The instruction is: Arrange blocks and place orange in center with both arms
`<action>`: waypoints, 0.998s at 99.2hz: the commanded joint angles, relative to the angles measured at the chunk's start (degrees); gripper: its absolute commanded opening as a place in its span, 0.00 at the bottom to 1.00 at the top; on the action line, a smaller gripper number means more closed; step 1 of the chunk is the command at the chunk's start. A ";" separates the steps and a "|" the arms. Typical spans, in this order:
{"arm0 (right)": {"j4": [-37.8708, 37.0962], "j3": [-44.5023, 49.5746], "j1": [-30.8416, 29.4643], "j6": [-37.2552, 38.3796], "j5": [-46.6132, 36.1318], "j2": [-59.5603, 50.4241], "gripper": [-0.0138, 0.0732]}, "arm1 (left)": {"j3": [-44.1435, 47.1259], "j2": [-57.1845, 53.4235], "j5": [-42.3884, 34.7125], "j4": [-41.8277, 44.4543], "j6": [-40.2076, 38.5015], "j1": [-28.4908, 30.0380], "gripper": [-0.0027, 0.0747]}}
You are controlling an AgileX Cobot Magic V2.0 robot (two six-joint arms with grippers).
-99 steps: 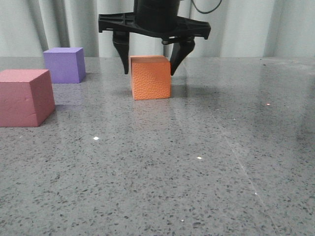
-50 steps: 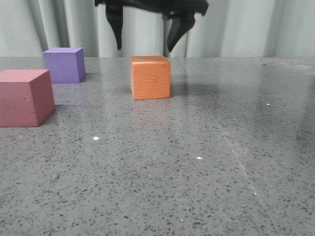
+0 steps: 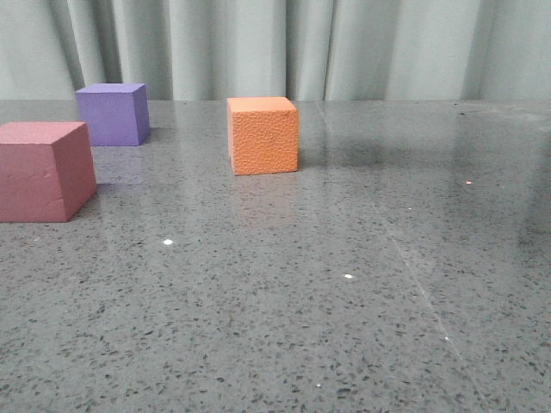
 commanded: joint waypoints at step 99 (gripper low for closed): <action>-2.74 56.74 -17.79 -0.73 -8.33 -56.61 0.08 | 3.03 -1.67 -5.13 -0.40 -0.11 0.17 0.01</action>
